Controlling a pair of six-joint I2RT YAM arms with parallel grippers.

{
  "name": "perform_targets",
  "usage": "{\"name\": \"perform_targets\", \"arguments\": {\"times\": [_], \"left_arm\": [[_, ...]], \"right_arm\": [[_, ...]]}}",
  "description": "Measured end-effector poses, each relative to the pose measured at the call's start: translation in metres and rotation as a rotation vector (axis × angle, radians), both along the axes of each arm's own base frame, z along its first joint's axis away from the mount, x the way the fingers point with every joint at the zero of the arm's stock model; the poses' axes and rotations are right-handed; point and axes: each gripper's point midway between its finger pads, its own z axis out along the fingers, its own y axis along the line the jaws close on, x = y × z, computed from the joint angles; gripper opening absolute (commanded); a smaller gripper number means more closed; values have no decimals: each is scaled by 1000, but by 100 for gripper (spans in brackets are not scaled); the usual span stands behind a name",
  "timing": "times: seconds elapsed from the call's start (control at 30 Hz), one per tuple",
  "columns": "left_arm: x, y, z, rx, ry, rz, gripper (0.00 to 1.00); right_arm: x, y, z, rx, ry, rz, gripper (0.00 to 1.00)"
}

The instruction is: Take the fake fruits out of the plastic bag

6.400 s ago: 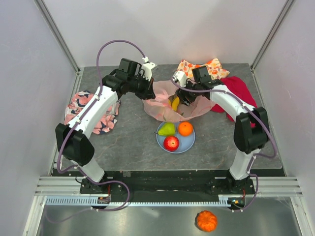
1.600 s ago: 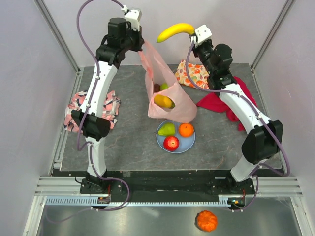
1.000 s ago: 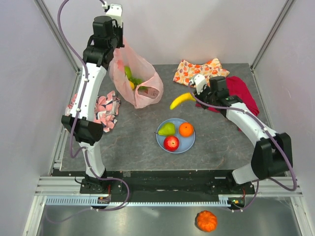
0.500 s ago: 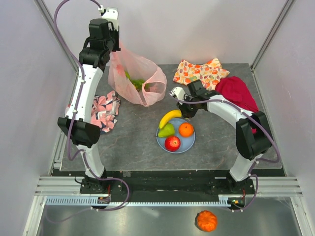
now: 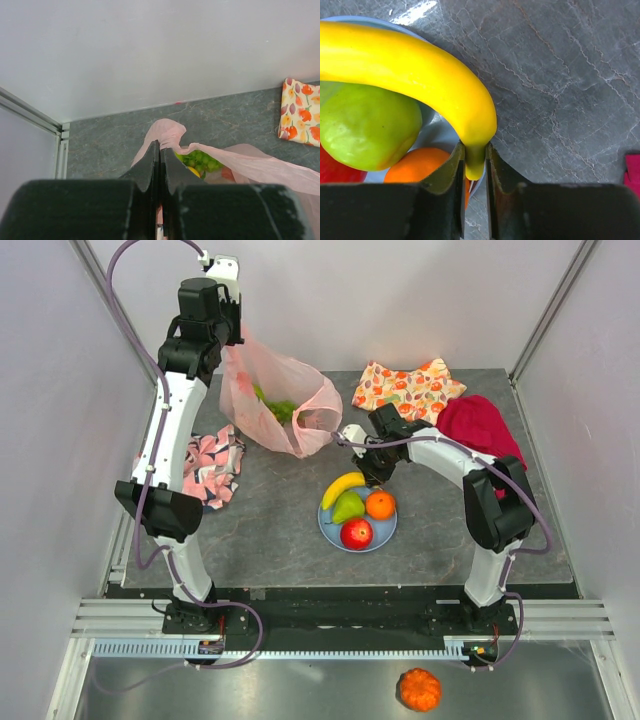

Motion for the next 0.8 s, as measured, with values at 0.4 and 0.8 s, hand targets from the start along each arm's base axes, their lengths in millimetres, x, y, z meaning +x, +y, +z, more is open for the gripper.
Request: {"name": "perform_targets", "arguments": {"times": [0.4, 0.8], "left_arm": [[0, -3, -2, -3, 7, -18, 2], [1, -15, -11, -15, 29, -78, 2]], "right_arm": [[-11, 2, 6, -8, 45, 55, 67], [14, 17, 90, 110, -76, 79, 68]]}}
